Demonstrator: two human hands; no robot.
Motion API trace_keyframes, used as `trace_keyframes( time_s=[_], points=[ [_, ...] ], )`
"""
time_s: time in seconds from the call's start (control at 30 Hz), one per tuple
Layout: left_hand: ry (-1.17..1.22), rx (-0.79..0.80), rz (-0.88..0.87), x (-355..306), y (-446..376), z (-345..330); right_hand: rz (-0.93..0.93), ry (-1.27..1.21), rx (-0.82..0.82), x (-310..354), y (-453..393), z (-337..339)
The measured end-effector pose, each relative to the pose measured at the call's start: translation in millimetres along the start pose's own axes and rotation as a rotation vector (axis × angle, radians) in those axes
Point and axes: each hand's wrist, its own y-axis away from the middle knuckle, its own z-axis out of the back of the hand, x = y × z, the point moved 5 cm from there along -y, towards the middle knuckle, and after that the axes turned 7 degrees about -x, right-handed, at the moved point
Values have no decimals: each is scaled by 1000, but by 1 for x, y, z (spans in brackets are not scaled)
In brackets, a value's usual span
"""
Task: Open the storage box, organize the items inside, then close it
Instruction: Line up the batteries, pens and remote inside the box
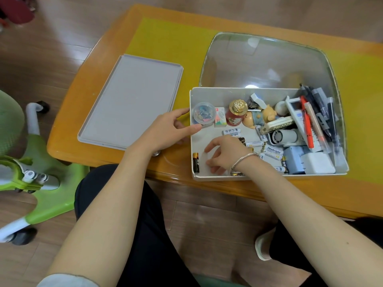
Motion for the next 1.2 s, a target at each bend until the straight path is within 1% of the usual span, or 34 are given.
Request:
trace_keyframes(
  time_s=[0.1, 0.23, 0.33, 0.43, 0.67, 0.83, 0.9, 1.0, 1.2],
  points=[
    [-4, -16, -4, 2, -2, 0, 34, -15, 8, 6, -1, -4],
    [-18, -23, -11, 4, -4, 0, 127, 116, 70, 13, -3, -11],
    [-68, -28, -19, 5, -5, -1, 140, 136, 102, 12, -2, -12],
    [-123, -35, -26, 5, -5, -2, 149, 167, 72, 12, -2, -9],
    [-140, -37, -58, 5, -6, -1, 180, 189, 25, 19, -3, -14],
    [-145, -52, -60, 2, -5, -1, 181, 148, 53, 19, -2, -14],
    [-139, -51, -60, 1, -4, -1, 191, 154, 24, 17, 0, -8],
    [-135, -50, -55, 1, -4, -1, 143, 143, -24, 9, 2, 5],
    [-151, -55, -58, 1, -5, -2, 122, 330, -50, 0, 1, 10]
  ],
)
